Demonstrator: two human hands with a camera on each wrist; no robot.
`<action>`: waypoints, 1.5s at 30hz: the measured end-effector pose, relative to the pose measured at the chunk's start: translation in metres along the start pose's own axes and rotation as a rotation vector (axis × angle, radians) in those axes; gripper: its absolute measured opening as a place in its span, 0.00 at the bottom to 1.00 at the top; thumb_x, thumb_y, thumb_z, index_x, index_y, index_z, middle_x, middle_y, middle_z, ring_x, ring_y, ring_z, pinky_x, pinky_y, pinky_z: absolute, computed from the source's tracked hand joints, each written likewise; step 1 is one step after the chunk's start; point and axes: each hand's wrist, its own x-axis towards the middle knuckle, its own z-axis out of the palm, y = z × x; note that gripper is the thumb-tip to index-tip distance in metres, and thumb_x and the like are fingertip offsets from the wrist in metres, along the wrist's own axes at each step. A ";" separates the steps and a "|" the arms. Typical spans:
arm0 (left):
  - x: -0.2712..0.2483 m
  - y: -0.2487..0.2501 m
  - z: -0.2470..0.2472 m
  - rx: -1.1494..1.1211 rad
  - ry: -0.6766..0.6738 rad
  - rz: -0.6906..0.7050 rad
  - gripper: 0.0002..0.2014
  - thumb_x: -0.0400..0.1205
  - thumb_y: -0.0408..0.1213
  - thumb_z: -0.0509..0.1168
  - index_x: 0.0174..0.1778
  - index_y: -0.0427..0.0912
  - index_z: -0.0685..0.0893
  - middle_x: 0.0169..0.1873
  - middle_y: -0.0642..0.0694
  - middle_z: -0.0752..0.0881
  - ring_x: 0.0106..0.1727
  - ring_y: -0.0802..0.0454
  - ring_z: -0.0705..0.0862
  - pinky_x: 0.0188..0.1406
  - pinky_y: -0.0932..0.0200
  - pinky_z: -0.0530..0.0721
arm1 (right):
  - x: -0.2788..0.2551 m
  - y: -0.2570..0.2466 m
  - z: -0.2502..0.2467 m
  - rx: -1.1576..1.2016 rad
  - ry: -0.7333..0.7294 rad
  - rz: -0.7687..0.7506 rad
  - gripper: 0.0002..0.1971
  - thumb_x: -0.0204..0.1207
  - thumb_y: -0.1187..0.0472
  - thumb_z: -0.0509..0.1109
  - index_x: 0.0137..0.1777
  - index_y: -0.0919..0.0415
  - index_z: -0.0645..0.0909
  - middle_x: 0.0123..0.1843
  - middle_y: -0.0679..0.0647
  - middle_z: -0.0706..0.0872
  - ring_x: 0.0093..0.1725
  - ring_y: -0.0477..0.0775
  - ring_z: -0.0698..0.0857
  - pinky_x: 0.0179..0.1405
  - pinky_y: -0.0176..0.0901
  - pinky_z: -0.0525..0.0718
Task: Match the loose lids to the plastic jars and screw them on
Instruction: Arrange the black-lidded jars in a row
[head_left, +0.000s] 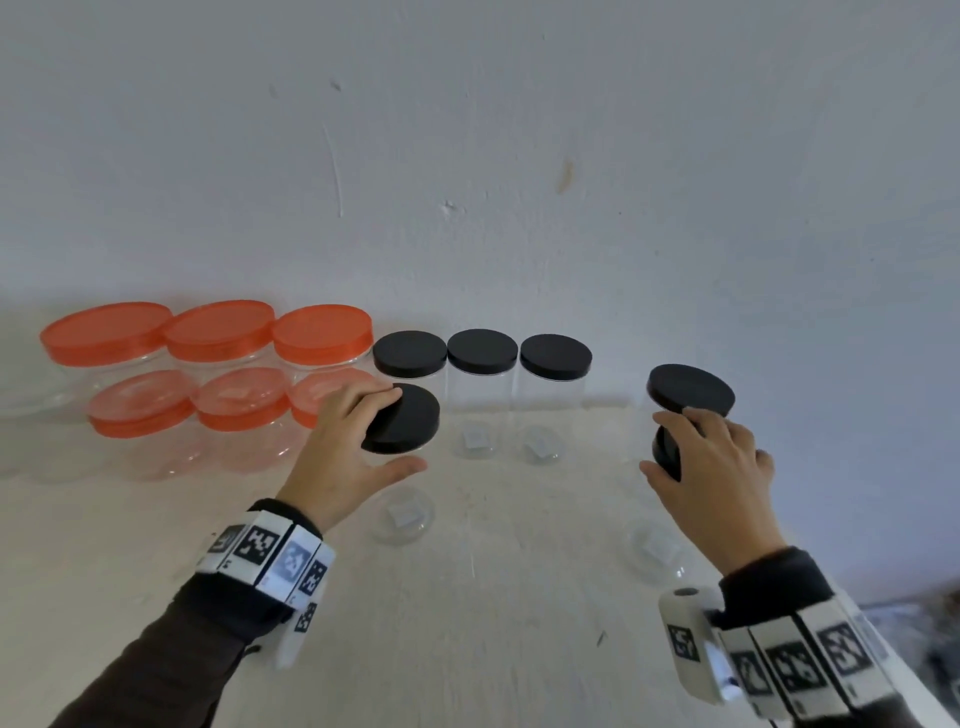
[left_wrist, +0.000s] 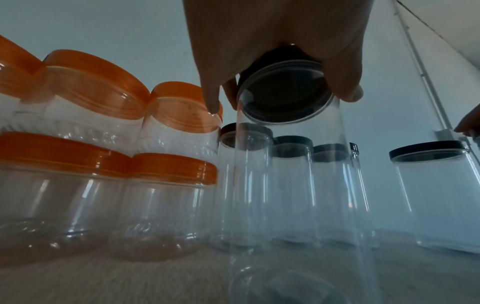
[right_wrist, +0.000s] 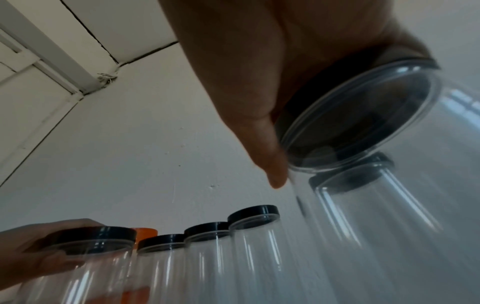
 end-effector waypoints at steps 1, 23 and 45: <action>0.000 0.000 0.001 0.010 0.004 0.012 0.46 0.64 0.74 0.61 0.68 0.40 0.76 0.63 0.54 0.70 0.66 0.59 0.66 0.66 0.56 0.67 | 0.001 -0.004 0.000 0.035 0.002 -0.025 0.24 0.76 0.53 0.69 0.71 0.54 0.73 0.73 0.56 0.72 0.72 0.64 0.66 0.69 0.61 0.63; 0.001 0.002 0.005 0.229 0.045 0.073 0.30 0.70 0.40 0.76 0.67 0.36 0.78 0.65 0.43 0.79 0.67 0.54 0.67 0.62 0.56 0.71 | 0.044 -0.114 0.017 0.289 -0.313 -0.699 0.30 0.69 0.65 0.75 0.72 0.57 0.70 0.71 0.54 0.63 0.69 0.56 0.66 0.72 0.46 0.70; 0.007 -0.006 0.011 0.109 0.039 0.105 0.28 0.74 0.44 0.71 0.68 0.36 0.78 0.67 0.45 0.77 0.71 0.56 0.65 0.64 0.59 0.68 | 0.046 -0.097 0.056 0.231 0.237 -0.848 0.32 0.42 0.68 0.89 0.51 0.62 0.87 0.51 0.56 0.89 0.49 0.59 0.89 0.47 0.48 0.86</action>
